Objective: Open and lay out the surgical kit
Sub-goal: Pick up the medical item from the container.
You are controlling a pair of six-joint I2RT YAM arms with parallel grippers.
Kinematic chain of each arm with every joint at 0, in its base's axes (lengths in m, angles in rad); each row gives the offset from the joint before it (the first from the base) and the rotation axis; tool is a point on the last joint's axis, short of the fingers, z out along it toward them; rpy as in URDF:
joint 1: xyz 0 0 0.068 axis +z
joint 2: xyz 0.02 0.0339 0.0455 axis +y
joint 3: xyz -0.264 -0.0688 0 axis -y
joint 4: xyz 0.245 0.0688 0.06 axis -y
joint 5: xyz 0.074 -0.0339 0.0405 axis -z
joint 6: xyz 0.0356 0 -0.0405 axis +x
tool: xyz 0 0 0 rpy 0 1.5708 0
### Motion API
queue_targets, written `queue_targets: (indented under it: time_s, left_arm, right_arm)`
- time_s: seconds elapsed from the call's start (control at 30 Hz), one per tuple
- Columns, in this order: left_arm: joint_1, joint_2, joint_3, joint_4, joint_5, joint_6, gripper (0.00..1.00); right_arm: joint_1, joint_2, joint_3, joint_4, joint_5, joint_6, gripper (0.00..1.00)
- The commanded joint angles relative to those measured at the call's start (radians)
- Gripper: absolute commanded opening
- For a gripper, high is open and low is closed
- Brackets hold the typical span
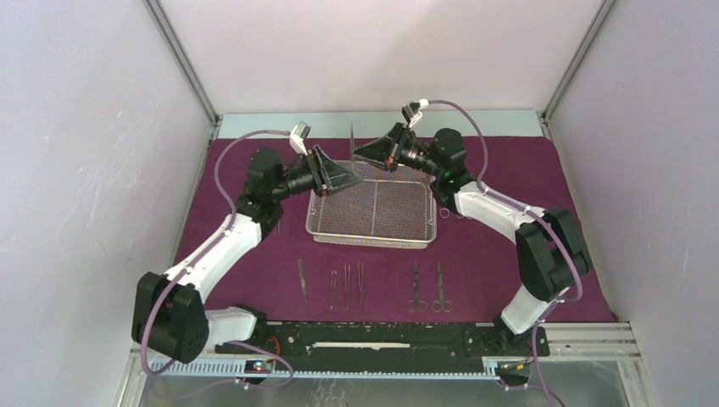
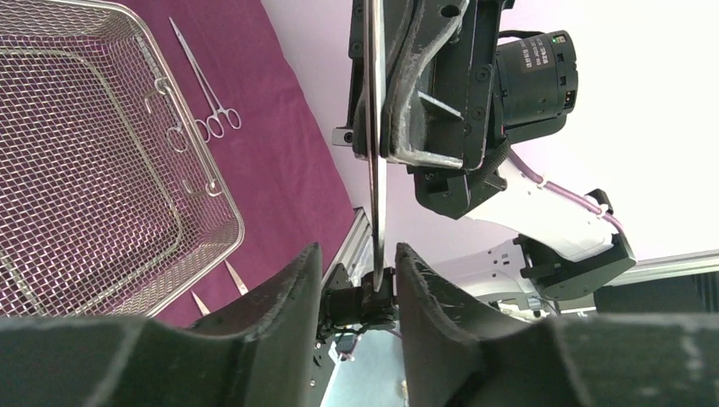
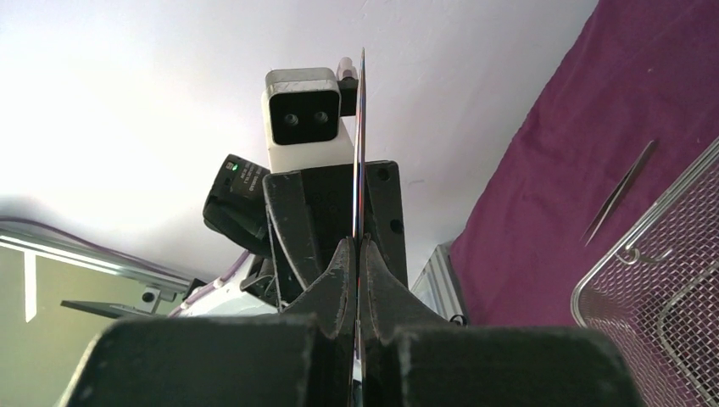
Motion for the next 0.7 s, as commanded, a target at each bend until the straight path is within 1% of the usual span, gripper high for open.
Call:
queue_targets:
  time_s: [0.0,0.07,0.37,0.47,0.6,0.67]
  left_arm:
    - [-0.005,0.003,0.025,0.062,0.023,-0.025,0.4]
    - [-0.005,0.004,0.023,0.065,0.022,-0.029,0.35]
    - [-0.005,0.008,0.017,0.094,0.022,-0.053,0.23]
    - [-0.005,0.008,0.016,0.094,0.022,-0.053,0.16]
    - [-0.006,0.005,0.014,0.095,0.022,-0.05,0.05]
    - [-0.005,0.005,0.011,0.095,0.024,-0.048,0.02]
  right_arm:
    - [0.007,-0.001,-0.013,0.078,-0.013,0.029,0.0]
    - [0.007,-0.001,-0.015,0.078,-0.015,0.029,0.0]
    - [0.015,0.009,-0.016,0.078,-0.024,0.029,0.0]
    - [0.016,0.006,-0.015,0.075,-0.023,0.023,0.0]
    - [0.017,0.001,-0.015,0.059,-0.022,0.007,0.0]
    - [0.019,-0.003,-0.015,0.043,-0.019,-0.004,0.0]
